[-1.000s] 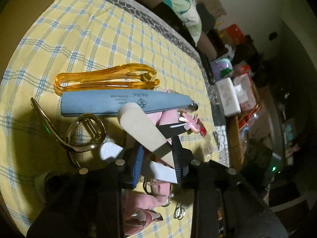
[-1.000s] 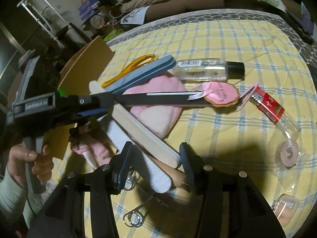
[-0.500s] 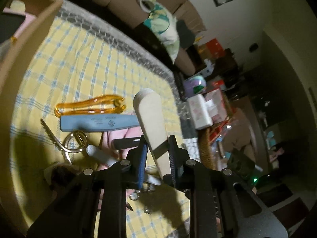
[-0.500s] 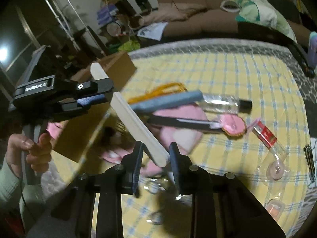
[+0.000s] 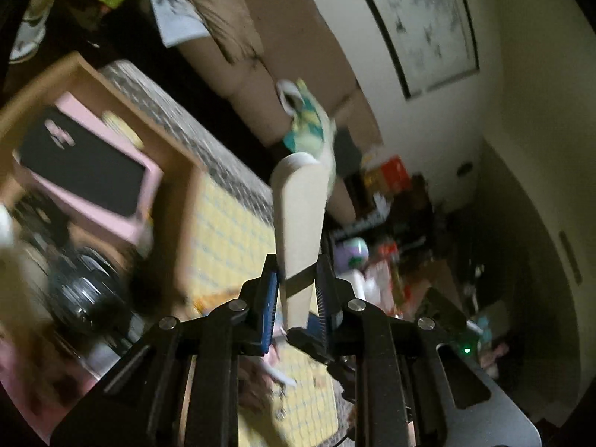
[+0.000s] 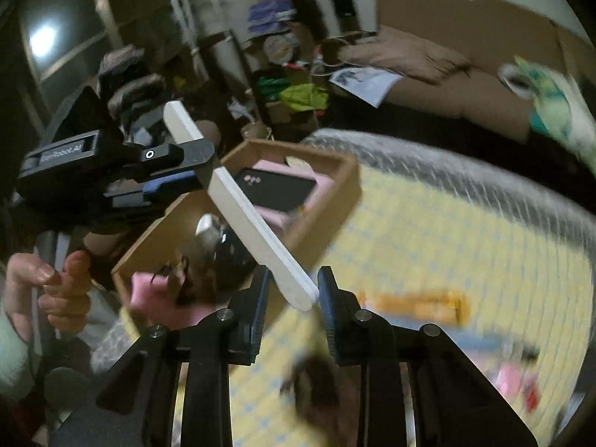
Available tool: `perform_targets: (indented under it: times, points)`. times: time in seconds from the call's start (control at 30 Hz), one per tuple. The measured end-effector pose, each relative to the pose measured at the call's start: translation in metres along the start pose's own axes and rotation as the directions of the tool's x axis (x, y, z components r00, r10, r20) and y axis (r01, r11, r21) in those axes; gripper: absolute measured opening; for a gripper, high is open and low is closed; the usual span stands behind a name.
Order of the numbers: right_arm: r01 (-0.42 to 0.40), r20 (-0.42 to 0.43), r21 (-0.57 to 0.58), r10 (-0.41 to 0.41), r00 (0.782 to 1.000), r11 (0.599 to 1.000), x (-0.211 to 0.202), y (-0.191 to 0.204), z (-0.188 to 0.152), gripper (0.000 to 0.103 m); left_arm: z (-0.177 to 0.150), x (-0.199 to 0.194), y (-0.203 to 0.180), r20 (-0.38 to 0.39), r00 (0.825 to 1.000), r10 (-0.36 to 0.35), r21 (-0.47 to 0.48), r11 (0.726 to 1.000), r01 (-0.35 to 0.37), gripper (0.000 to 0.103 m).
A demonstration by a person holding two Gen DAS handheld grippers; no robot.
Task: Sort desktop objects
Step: 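Lower the nail file into the box and open the right gripper, then withdraw both grippers from the box back over the bed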
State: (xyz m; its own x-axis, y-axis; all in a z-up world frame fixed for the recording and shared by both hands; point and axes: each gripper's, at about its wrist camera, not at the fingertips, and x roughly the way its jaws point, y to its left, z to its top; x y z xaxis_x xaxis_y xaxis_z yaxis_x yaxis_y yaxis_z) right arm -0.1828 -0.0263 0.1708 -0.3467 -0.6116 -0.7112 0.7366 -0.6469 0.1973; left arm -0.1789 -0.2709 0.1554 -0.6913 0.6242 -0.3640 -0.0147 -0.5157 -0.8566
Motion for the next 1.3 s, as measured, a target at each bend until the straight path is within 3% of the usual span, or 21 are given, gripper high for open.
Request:
perform_targets:
  times: [0.2,0.4,0.47,0.53,0.63,0.8,0.87,0.93,1.3]
  points:
    - [0.029,-0.101,-0.203,-0.050,0.994,0.979,0.088,0.033,0.074,0.027,0.062,-0.014,0.074,0.078,0.997,0.030,-0.088,0.996,-0.023,0.019]
    - [0.045,-0.209,-0.347,-0.124,0.970,0.937,0.170,0.036,0.093,0.027,0.088,0.013,0.125,0.015,0.992,0.126,-0.102,0.987,-0.124,0.022]
    - [0.061,-0.235,-0.372,-0.158,0.959,0.926,0.188,0.031,0.092,0.027,0.091,0.019,0.134,-0.005,0.987,0.162,-0.100,0.982,-0.161,0.028]
    - [0.076,-0.258,-0.385,-0.186,0.948,0.920,0.202,0.025,0.090,0.026,0.092,0.020,0.138,-0.004,0.985,0.173,-0.098,0.980,-0.172,0.054]
    - [0.105,-0.266,-0.383,-0.219,0.939,0.918,0.213,0.018,0.088,0.027,0.092,0.012,0.137,0.015,0.986,0.164,-0.081,0.983,-0.162,0.063]
    - [0.099,-0.222,-0.277,-0.164,0.961,0.956,0.198,0.011,0.091,0.028,0.089,0.000,0.128,0.008,0.981,0.191,-0.038,0.981,-0.191,0.065]
    - [0.105,-0.195,-0.243,-0.154,0.969,0.964,0.182,0.011,0.093,0.033,0.084,-0.004,0.123,0.000,0.978,0.207,-0.022,0.978,-0.207,0.068]
    - [0.116,-0.178,-0.207,-0.154,0.972,0.972,0.165,0.008,0.092,0.047,0.075,-0.008,0.115,-0.013,0.973,0.231,0.003,0.973,-0.231,0.071]
    - [0.115,-0.141,-0.033,-0.119,0.983,0.993,0.081,0.020,0.050,0.063,0.020,-0.039,0.068,-0.051,0.942,0.331,0.121,0.939,-0.323,0.071]
